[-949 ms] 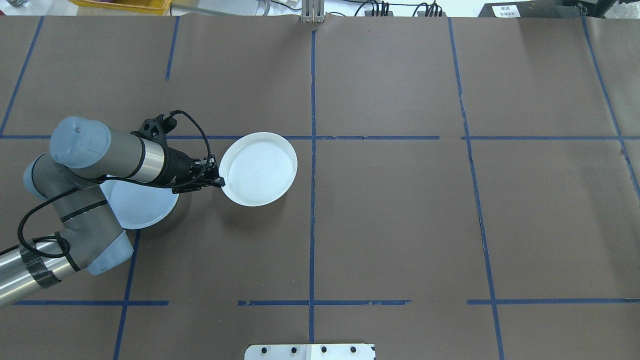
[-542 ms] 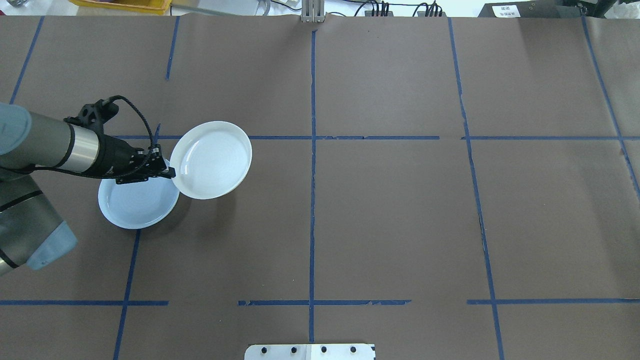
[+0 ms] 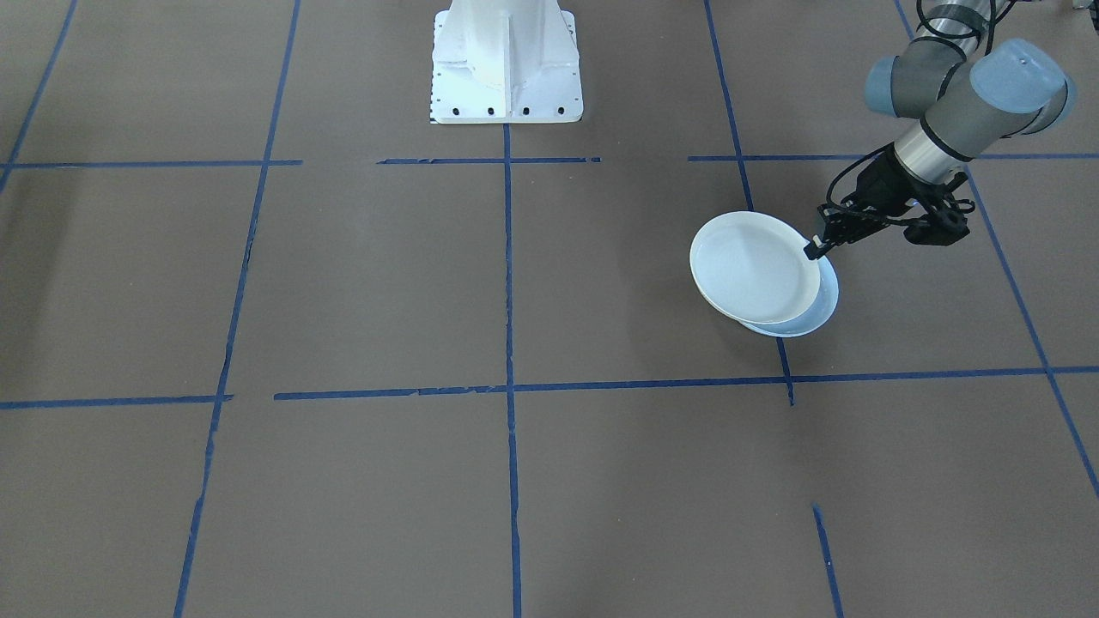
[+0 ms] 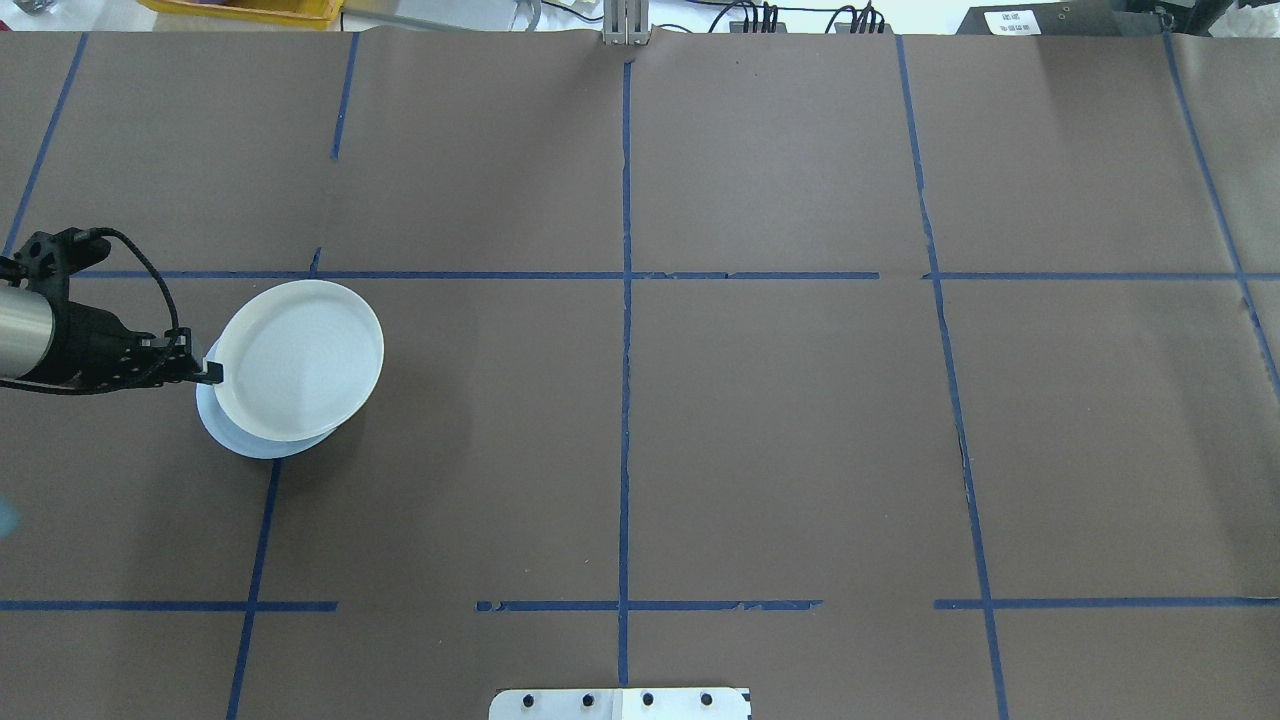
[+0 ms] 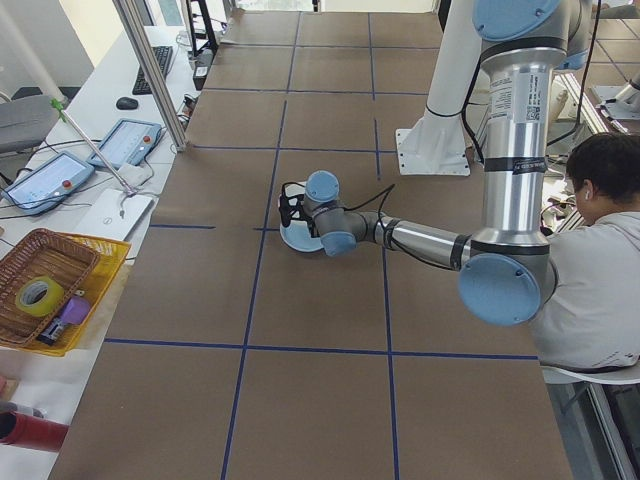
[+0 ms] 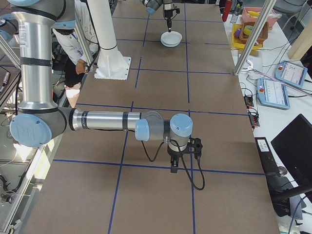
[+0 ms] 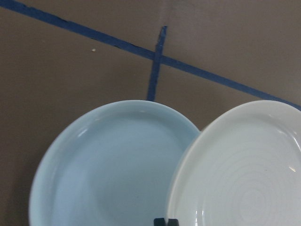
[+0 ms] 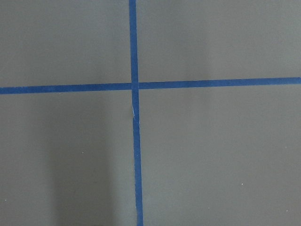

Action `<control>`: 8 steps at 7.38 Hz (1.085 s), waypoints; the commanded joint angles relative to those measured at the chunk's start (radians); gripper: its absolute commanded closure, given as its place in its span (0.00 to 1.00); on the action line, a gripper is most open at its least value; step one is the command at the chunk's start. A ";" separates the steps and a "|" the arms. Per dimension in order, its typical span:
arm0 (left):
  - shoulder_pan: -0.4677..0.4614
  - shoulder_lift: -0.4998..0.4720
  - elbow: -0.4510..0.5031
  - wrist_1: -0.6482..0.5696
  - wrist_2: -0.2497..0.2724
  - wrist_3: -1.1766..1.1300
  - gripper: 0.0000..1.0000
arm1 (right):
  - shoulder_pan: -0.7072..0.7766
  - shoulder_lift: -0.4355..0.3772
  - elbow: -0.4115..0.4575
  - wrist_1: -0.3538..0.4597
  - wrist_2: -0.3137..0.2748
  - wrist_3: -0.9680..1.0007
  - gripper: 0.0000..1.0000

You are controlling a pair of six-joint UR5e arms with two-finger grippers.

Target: Stack plate in center

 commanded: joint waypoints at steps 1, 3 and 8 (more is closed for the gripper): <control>-0.012 0.035 0.044 -0.063 -0.027 0.027 1.00 | 0.000 0.000 0.000 0.002 0.001 -0.001 0.00; -0.020 0.034 0.057 -0.063 -0.053 0.027 1.00 | 0.000 0.000 0.000 0.000 0.001 -0.001 0.00; -0.052 0.017 0.086 -0.051 -0.092 0.013 0.01 | 0.000 0.000 0.000 0.000 0.001 -0.001 0.00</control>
